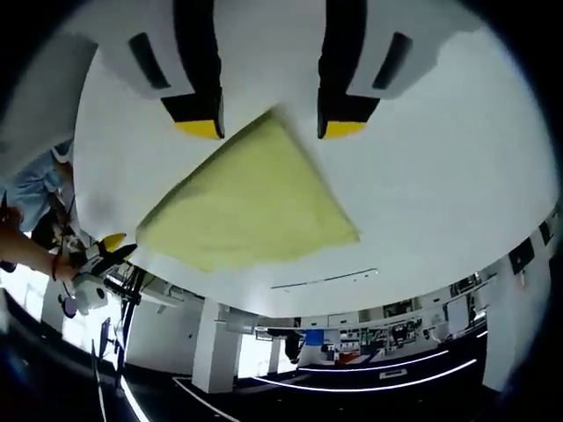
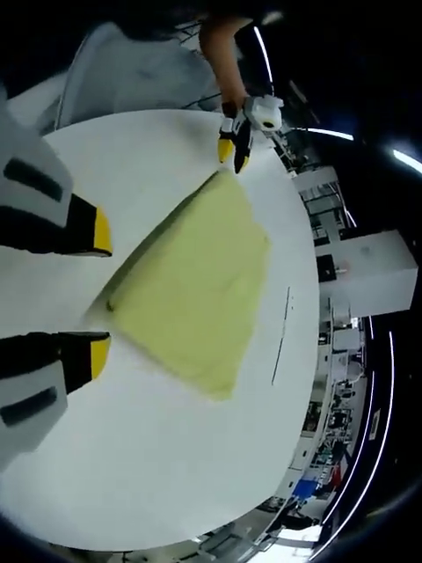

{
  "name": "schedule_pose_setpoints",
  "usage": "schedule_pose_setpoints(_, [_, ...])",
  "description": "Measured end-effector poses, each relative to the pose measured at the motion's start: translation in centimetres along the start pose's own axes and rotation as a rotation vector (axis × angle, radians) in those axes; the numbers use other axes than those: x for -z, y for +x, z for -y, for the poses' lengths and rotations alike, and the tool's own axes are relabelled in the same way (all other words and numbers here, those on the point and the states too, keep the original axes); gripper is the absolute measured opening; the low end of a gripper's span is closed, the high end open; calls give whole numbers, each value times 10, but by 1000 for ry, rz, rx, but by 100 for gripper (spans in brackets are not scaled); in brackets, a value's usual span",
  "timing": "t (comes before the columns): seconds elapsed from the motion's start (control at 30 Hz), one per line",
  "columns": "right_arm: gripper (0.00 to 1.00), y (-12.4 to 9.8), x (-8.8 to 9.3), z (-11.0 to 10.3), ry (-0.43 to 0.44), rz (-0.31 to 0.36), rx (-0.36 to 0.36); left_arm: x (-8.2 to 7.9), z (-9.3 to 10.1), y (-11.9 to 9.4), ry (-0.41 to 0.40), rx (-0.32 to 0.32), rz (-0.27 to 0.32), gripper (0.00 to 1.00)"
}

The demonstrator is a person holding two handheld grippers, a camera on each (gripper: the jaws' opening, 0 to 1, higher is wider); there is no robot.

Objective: Fold the garment on the visible template until the final outline fits inside the template.

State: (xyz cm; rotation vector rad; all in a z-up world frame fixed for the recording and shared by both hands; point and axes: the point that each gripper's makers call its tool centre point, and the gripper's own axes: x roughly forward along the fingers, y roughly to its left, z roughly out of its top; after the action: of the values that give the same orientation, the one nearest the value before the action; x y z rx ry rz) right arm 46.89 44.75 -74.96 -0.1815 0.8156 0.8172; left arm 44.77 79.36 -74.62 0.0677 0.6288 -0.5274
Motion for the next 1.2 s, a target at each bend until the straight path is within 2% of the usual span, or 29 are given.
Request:
schedule_pose_setpoints(0.17, [19, 1, 4, 3, 9, 7, 14, 4, 1, 3, -8, 6, -21, 25])
schedule_pose_setpoints(0.27, [13, 3, 4, 4, -2, 11, 18, 6, 3, 5, -11, 12, -26, 24])
schedule_pose_setpoints(0.43, [6, 7, 2, 10, -9, 27, 34, 8, 1, 6, 4, 0, -40, 15])
schedule_pose_setpoints(0.57, [0, 12, 0, 10, -21, 31, 30, 8, 0, 7, 8, -4, -38, 13])
schedule_pose_setpoints(0.77, [0, 13, 0, 12, -30, 32, 34, 8, -2, 8, 4, -11, -39, 7])
schedule_pose_setpoints(1.03, [0, 2, -9, 16, -56, 53, 45, 9, -2, 8, 2, -12, -44, 7])
schedule_pose_setpoints(1.2, [0, -1, -8, 12, -96, 36, 45, 9, -3, 8, 4, -9, -46, 6])
